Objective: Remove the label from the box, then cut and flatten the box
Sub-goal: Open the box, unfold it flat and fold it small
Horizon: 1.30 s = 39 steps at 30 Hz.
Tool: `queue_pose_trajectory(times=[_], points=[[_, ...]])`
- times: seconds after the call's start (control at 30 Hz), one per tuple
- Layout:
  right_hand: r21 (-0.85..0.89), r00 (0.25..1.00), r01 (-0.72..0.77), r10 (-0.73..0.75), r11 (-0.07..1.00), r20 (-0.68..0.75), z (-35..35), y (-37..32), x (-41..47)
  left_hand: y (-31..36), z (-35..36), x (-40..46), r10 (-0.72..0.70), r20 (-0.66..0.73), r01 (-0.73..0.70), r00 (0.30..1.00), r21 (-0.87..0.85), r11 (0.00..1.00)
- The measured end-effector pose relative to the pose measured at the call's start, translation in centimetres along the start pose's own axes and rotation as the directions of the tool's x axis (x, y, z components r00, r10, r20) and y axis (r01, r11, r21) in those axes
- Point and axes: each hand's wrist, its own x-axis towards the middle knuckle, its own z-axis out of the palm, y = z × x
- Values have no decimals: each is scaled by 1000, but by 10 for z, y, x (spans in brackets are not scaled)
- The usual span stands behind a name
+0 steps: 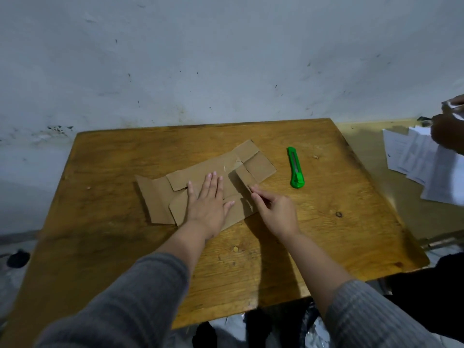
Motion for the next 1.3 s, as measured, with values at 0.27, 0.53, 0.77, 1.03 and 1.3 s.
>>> queue_pose_trajectory(times=[0.27,0.53,0.77,1.03,1.3], points=[[-110,977,147,-127,983,170,-9,17,23,19,6,-5,-98,-72,87,993,-134,987],[-229,978,31,19,973,210,-18,29,48,42,14,4,-293,-111,270,950,-182,945],[-54,975,-130,137,990,175,-22,39,85,43,21,6,-313,-185,296,932,-116,948],[99,970,22,-45,995,240,-19,27,89,38,22,7,-284,-165,262,945,-142,954],[-82,736,495,-367,865,569,7,33,79,32,21,7,-244,-158,219,957,-161,962]])
